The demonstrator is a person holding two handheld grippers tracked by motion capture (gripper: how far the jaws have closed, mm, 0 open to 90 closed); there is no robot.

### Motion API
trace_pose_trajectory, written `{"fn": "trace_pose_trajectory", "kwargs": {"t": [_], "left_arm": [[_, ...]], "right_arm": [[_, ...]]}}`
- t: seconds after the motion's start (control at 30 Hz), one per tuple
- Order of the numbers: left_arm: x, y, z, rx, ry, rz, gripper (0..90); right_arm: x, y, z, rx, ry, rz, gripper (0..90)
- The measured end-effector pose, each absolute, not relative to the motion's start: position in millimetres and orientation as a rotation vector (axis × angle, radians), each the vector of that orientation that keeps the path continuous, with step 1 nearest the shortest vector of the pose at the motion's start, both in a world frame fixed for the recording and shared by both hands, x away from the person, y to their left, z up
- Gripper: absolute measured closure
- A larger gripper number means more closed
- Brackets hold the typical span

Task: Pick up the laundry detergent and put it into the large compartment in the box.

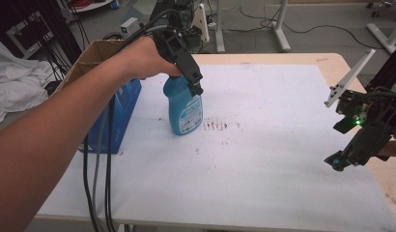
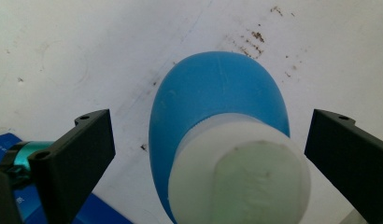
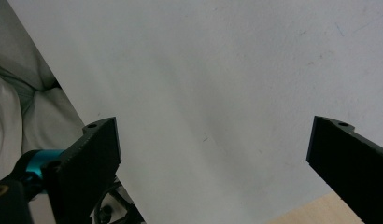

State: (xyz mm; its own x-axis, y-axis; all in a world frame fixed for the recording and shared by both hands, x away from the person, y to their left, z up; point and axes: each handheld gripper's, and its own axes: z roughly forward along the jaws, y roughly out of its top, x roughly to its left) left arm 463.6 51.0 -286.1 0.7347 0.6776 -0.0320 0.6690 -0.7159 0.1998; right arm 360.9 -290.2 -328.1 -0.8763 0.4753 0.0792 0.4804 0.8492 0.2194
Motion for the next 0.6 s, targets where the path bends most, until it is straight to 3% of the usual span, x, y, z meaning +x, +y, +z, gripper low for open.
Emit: {"fn": "trace_pose_trajectory", "kwargs": {"t": [0.27, 0.33, 0.6], "left_arm": [[464.2, 51.0, -293.1, 2.74, 1.103, 0.071, 3.3], [463.9, 51.0, -293.9, 2.745, 1.088, 0.06, 10.2], [464.3, 51.4, -295.5, 2.725, 1.13, 0.069, 13.6]], "right_arm": [[360.3, -291.5, -329.5, -0.777, -2.993, -0.367, 2.1], [360.3, -291.8, -329.7, -0.776, -2.992, -0.369, 2.1], [360.5, -292.2, -331.1, -0.77, -2.993, -0.371, 2.1]]}}
